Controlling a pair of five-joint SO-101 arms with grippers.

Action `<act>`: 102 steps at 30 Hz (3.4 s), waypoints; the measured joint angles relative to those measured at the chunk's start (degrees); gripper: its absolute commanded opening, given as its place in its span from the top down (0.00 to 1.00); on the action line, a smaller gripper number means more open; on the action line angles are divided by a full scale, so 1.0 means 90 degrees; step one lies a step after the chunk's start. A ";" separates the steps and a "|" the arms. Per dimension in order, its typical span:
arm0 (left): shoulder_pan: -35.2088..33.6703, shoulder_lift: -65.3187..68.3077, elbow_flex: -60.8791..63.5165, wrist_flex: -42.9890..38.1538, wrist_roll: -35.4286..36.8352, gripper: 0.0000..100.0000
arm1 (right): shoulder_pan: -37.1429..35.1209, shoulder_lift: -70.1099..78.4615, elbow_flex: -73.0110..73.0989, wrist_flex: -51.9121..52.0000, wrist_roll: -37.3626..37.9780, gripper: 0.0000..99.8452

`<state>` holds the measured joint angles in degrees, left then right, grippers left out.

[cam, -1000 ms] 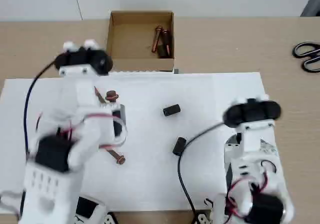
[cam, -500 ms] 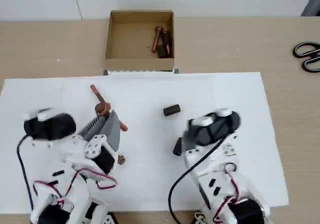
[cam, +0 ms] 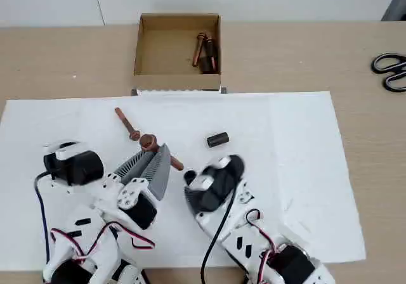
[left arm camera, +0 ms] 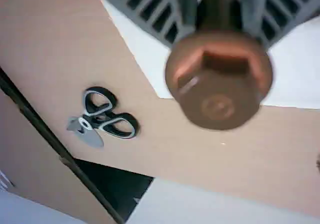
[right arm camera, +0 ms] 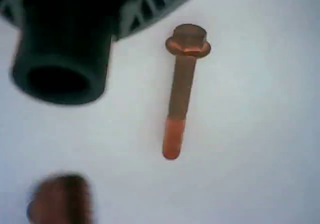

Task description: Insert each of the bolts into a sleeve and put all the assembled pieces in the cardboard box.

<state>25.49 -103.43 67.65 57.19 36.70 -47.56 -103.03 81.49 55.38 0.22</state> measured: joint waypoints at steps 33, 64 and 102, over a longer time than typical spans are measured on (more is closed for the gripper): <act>0.0156 0.0000 0.0020 0.0000 -0.0410 1.00 | 0.0205 -0.0010 0.0068 -0.0772 0.1055 1.00; 0.0654 -0.0078 0.0664 0.0459 -0.0596 1.00 | 0.0186 0.0029 0.0156 -0.1758 0.2149 1.00; -0.1534 -0.0029 -0.0361 0.0723 -0.1797 1.00 | 0.0371 -0.0049 0.0420 -0.1924 0.2188 1.00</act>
<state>11.69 -103.69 64.40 63.69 20.53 -44.22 -103.47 85.27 38.07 19.91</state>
